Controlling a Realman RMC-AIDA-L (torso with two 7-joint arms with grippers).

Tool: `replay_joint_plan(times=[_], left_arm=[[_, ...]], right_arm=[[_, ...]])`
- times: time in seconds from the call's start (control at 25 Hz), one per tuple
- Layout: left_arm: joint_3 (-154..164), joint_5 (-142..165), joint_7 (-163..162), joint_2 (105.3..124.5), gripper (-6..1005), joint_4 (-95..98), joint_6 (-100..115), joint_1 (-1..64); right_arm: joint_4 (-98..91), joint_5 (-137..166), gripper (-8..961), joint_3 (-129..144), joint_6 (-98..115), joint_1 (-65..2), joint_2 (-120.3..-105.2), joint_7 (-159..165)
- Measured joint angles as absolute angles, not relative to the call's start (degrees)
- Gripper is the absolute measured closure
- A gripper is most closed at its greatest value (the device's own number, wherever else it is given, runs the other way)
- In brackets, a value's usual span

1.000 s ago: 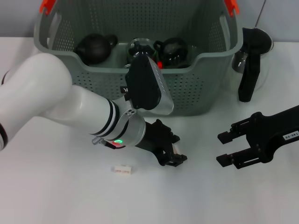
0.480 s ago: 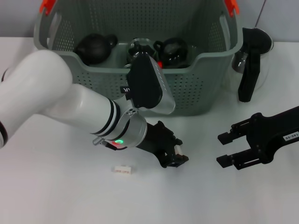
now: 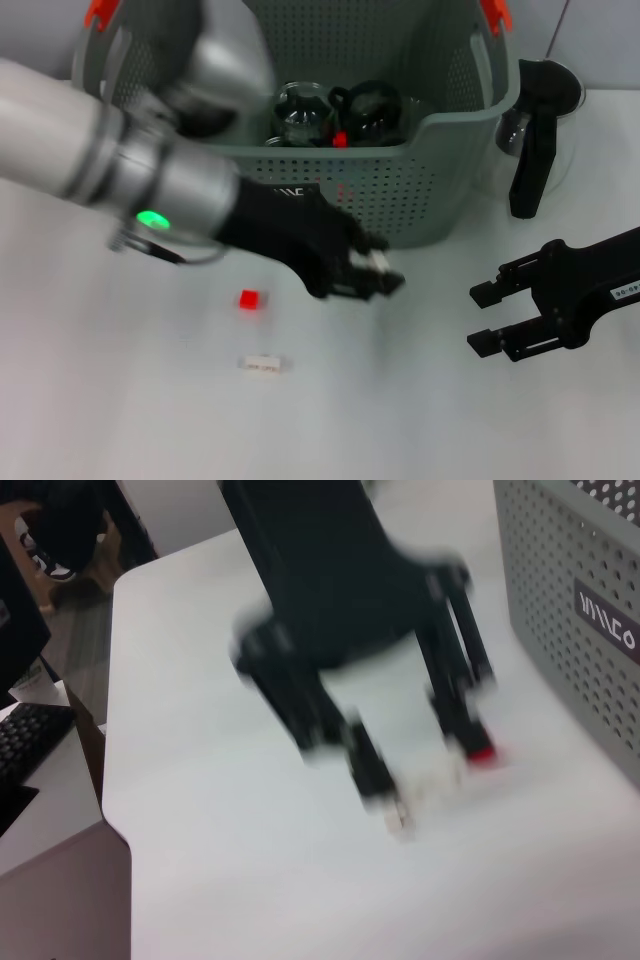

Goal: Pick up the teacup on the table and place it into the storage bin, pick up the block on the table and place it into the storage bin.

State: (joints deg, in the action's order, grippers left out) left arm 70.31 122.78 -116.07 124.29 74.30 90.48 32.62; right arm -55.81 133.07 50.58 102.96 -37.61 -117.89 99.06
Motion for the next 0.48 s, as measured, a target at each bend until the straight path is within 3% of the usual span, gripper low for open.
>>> replay_joint_plan(times=[0.32,0.48], left_arm=[[49.7,119.6,-118.9,123.0,596,83.4,95.6,35.5],[46.9,120.0,-120.3,118.55,593,73.3,90.5,41.3]], right_arm=[[-55.8,133.1,288,51.0,102.9,-37.8,-117.88,99.1],[-55.8,133.1,288,51.0,102.7,-37.9,-118.09,99.1]])
